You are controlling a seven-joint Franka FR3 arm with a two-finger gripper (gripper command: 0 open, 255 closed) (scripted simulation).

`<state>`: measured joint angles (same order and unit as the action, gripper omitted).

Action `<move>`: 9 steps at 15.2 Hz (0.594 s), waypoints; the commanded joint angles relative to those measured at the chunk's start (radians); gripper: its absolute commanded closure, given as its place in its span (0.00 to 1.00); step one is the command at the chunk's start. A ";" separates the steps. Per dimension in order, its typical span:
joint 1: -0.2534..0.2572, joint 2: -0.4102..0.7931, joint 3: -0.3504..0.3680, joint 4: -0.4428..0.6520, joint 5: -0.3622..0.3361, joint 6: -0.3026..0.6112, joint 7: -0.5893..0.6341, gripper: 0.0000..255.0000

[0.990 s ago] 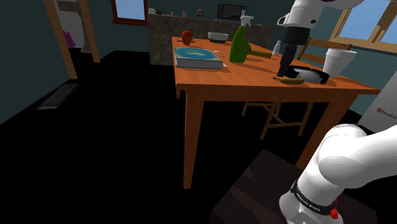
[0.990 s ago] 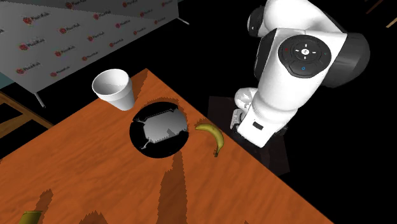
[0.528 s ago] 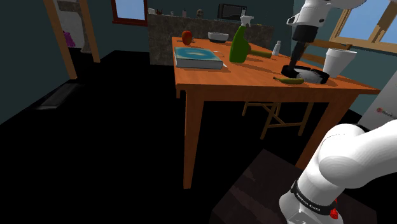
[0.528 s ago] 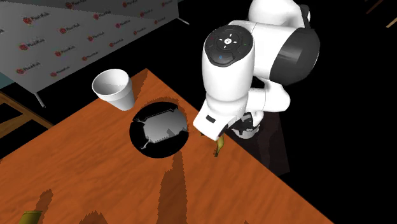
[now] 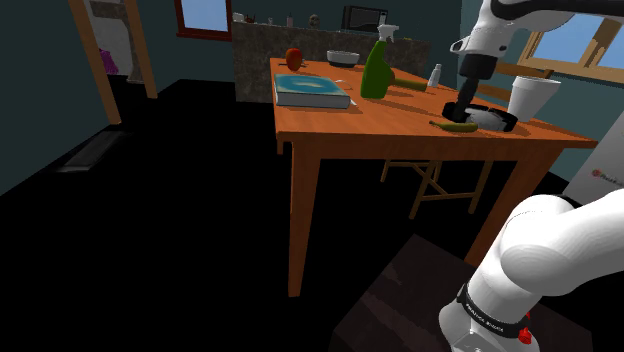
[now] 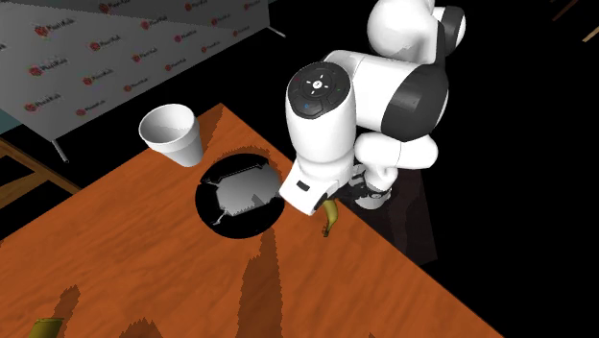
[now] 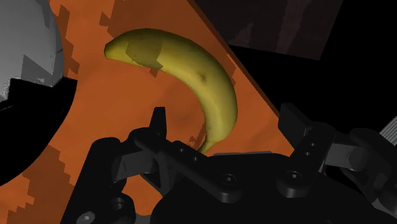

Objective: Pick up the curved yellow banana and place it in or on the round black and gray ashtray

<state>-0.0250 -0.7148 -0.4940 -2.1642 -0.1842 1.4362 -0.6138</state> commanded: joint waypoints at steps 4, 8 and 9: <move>-0.002 -0.005 -0.003 -0.028 -0.003 0.023 0.001 0.00; -0.002 -0.005 -0.003 -0.028 -0.003 0.023 0.001 0.00; -0.002 -0.005 -0.003 -0.028 -0.003 0.023 0.001 1.00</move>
<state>-0.0270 -0.7199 -0.4970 -2.1918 -0.1876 1.4590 -0.6128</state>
